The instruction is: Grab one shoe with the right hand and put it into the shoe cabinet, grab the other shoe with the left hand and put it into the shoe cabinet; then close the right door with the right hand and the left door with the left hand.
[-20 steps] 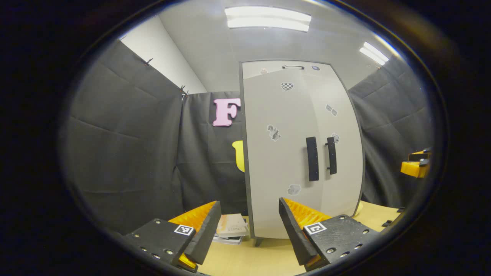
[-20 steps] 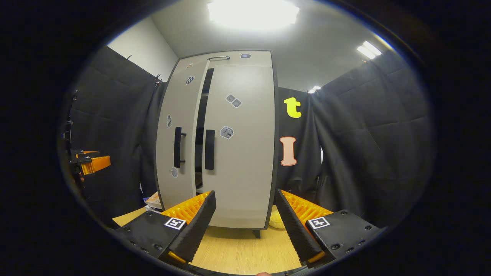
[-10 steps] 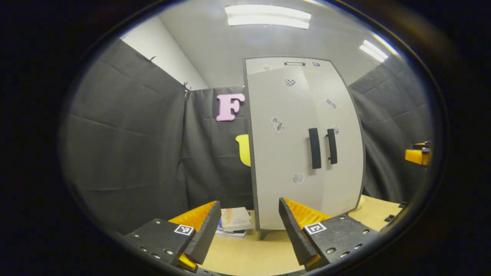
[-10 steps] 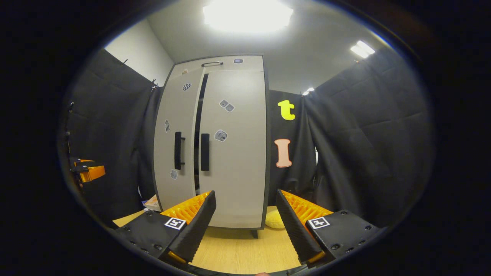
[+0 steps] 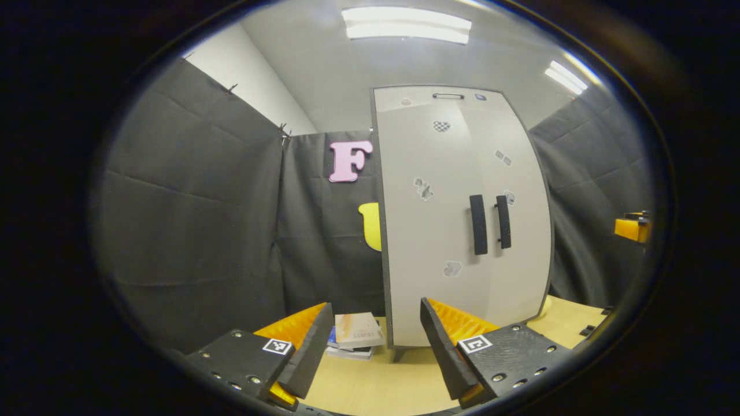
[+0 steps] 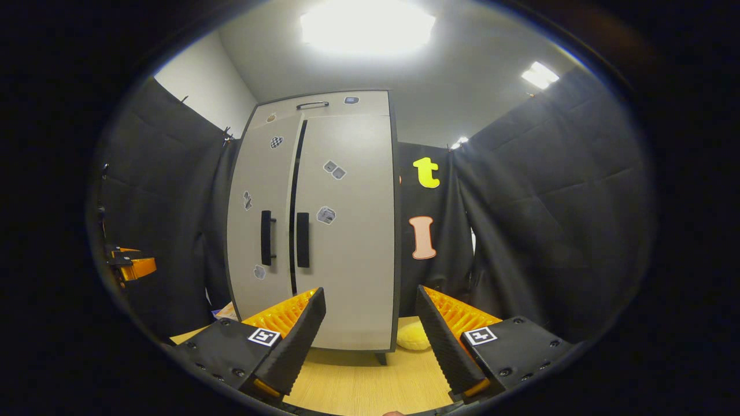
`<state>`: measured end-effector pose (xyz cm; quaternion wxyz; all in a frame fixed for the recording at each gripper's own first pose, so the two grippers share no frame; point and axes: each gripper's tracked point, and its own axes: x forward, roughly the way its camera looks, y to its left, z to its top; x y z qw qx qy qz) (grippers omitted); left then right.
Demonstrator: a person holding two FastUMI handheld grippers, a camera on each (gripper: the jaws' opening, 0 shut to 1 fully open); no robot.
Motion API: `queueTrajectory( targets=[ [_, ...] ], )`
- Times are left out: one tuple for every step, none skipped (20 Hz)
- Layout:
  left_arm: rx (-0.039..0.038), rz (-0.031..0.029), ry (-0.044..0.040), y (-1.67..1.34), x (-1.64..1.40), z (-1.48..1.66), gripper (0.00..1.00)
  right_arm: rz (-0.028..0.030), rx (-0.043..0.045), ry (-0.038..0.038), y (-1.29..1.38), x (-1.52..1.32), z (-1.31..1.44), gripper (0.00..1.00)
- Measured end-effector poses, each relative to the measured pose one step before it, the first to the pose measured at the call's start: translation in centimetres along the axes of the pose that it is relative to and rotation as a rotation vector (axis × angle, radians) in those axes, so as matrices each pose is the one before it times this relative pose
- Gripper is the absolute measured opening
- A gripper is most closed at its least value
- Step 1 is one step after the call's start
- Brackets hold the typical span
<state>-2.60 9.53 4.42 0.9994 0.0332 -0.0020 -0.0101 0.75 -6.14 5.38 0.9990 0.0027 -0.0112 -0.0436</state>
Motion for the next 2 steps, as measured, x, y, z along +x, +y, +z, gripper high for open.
queueTrajectory(
  targets=[
    [-0.00287,-0.00088,0.00243,-0.024,0.016,-0.166,0.88,-0.00097,-0.00377,0.00066,-0.025,0.080,0.001,0.99],
    [-0.00180,0.00001,0.00181,-0.098,0.096,-0.012,0.81,0.00024,-0.00247,0.00103,0.016,0.147,-0.026,0.99]
  ],
)
